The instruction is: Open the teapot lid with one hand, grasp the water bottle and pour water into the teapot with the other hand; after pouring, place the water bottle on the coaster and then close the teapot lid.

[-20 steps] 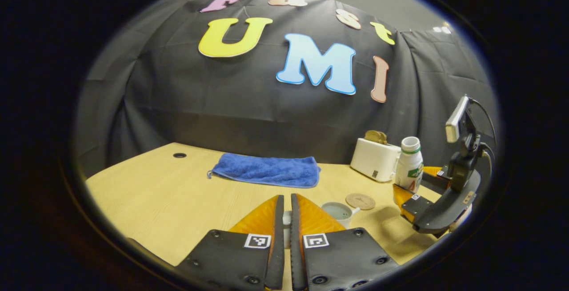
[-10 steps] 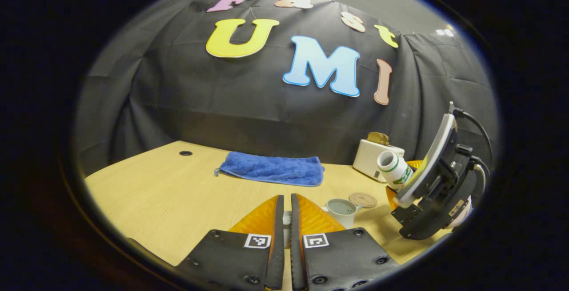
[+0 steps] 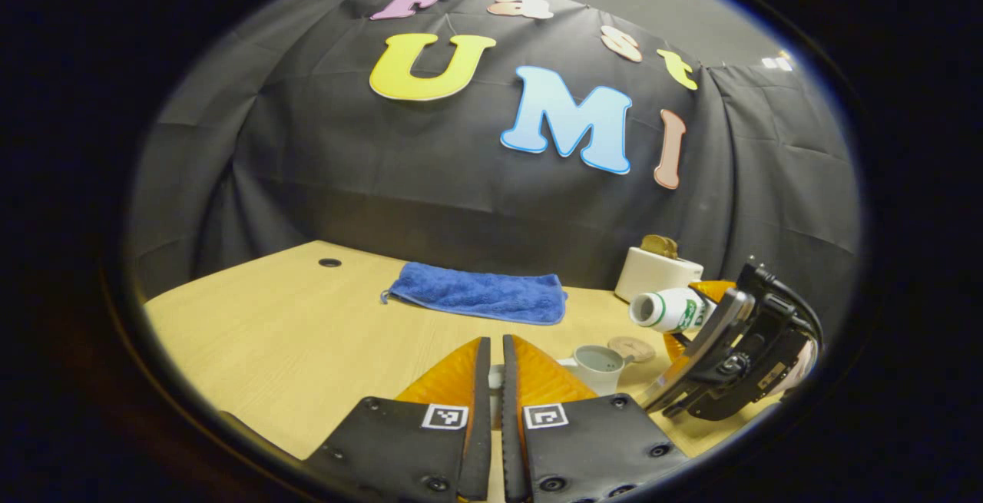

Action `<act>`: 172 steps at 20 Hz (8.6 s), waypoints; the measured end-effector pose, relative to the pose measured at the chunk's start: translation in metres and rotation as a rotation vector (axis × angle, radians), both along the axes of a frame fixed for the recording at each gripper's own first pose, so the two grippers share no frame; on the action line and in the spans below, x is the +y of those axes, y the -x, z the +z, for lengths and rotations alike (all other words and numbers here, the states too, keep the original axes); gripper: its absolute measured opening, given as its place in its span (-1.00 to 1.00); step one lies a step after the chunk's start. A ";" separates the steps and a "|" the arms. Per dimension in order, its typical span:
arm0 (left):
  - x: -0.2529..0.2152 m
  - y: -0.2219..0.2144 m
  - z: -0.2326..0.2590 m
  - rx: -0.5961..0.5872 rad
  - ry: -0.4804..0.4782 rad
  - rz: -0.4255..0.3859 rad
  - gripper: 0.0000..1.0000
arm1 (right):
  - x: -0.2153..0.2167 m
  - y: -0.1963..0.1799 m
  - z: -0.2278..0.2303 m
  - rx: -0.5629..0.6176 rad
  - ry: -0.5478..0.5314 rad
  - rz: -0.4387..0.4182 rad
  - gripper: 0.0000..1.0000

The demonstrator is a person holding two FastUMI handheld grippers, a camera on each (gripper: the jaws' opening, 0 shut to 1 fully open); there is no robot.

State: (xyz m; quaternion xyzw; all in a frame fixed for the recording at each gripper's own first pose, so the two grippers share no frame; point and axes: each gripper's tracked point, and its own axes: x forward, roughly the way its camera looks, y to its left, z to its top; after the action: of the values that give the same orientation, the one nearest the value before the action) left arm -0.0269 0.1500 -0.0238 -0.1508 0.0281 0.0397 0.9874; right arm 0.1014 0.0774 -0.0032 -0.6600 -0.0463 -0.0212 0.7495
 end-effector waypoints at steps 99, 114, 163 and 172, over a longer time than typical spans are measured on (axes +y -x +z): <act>-0.053 -0.020 0.012 0.019 -0.076 -0.051 -0.67 | -0.008 -0.009 0.016 0.157 -0.866 0.126 0.58; -0.104 -0.098 0.022 -0.017 -0.185 -0.101 -0.67 | -0.063 -0.010 0.028 0.120 -1.139 0.096 0.58; -0.080 -0.086 0.027 -0.100 -0.201 0.037 -0.40 | -0.019 -0.065 0.021 0.340 -1.420 0.159 0.58; -0.072 -0.089 0.020 -0.080 -0.206 0.053 -0.40 | -0.001 -0.090 -0.027 0.463 -1.411 0.090 0.58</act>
State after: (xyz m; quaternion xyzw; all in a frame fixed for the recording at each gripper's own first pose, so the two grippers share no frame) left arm 0.0621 0.0776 -0.0041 -0.0507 -0.0196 0.0624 0.9966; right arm 0.1918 0.0764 -0.0304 -0.0070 0.1104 0.1245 0.9860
